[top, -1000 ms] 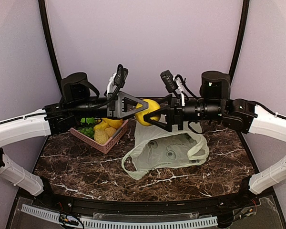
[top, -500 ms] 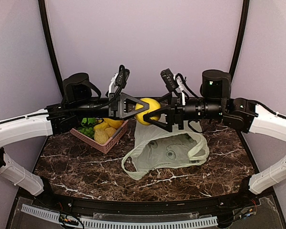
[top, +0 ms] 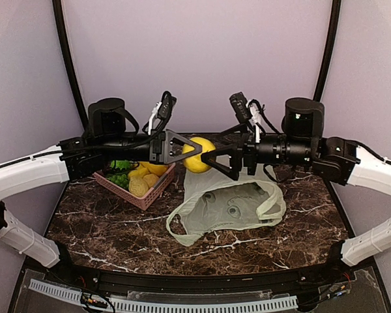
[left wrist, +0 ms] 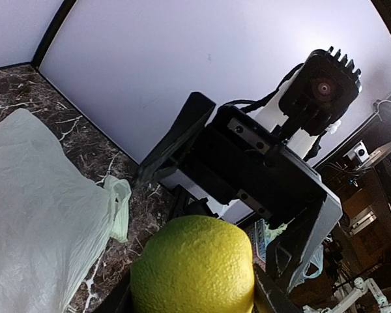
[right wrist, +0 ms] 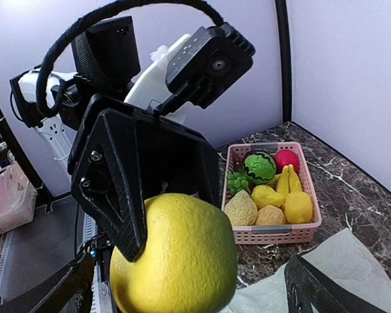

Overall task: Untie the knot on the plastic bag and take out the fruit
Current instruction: Pass from the right arm to the left, then place the fake fruit in the bin.

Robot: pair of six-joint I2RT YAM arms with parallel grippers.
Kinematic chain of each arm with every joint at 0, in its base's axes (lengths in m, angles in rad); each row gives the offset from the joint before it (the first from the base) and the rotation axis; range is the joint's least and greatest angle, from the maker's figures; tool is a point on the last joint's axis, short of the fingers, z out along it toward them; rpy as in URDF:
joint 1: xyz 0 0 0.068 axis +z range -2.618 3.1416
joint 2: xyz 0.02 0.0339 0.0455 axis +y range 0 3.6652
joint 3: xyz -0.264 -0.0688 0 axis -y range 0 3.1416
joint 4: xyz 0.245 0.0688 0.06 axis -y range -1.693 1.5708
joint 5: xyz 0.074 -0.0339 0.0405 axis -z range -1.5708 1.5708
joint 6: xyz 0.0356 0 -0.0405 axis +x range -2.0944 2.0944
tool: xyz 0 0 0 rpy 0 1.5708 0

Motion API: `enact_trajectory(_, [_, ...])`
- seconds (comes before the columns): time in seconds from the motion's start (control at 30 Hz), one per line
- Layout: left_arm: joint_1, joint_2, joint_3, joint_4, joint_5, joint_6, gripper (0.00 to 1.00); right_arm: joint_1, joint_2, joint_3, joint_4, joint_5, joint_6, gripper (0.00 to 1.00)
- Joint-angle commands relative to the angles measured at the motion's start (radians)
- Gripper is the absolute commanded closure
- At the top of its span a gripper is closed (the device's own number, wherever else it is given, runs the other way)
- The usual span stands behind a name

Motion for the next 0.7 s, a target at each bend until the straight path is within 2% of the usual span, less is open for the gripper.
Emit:
enact_trajectory(0.0, [0.084,-0.098,0.055,-0.217,-0.071,0.129,0.67,0.002,-0.098,-0.055,0.034,0.17,0.018,0.01])
enact_trajectory(0.13, [0.239,-0.134,0.04,-0.317,-0.058,0.177,0.7,-0.001,-0.173,-0.114,0.05,0.247,0.034,0.01])
enact_trajectory(0.3, [0.44,-0.053,0.095,-0.511,-0.112,0.279,0.74,-0.005,-0.211,-0.15,0.053,0.273,0.054,0.01])
enact_trajectory(0.43, [0.557,0.041,0.137,-0.572,-0.25,0.338,0.75,-0.006,-0.224,-0.159,0.05,0.277,0.068,0.01])
enact_trajectory(0.53, [0.595,0.122,0.199,-0.609,-0.445,0.429,0.75,-0.005,-0.229,-0.159,0.048,0.276,0.073,0.01])
enact_trajectory(0.67, [0.667,0.221,0.262,-0.619,-0.53,0.491,0.75,-0.006,-0.238,-0.162,0.036,0.278,0.079,0.01])
